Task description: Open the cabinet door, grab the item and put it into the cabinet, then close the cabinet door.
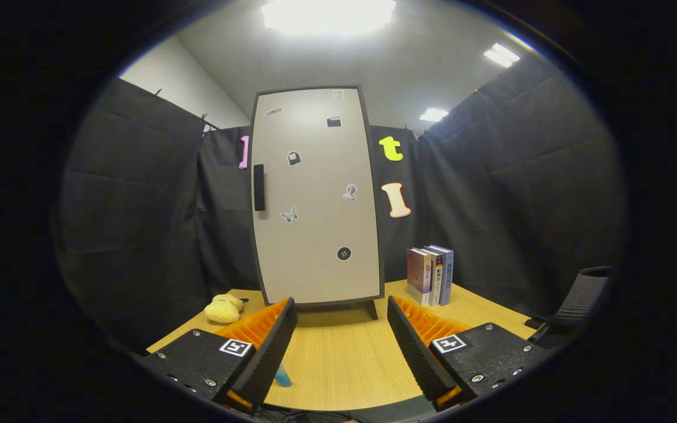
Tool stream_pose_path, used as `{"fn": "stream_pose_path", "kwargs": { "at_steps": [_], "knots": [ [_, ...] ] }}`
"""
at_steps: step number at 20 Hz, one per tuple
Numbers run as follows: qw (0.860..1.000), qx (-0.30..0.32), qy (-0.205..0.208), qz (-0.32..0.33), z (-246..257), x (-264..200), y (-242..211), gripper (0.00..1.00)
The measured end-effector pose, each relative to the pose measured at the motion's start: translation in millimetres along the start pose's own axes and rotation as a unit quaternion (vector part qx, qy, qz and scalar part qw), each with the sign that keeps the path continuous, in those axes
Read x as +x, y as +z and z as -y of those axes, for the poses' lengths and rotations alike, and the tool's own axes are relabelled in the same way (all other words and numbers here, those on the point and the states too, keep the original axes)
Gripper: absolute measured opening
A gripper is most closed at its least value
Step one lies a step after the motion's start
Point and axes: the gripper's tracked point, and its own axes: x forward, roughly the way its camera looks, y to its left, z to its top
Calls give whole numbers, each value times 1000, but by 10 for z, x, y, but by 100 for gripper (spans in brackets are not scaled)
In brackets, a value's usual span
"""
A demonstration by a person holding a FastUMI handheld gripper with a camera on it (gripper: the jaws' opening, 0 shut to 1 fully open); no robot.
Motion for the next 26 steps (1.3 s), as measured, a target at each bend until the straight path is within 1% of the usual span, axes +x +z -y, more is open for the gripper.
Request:
{"fn": "stream_pose_path", "kwargs": {
  "at_steps": [6,10,17,26],
  "knots": [
    [1000,1,-2,3,11,70,70,95],
    [1000,12,6,7,-44,212,217,95],
    [999,10,31,10,-291,630,551,95],
    [996,11,80,29,-722,1300,1102,95]
  ]
}}
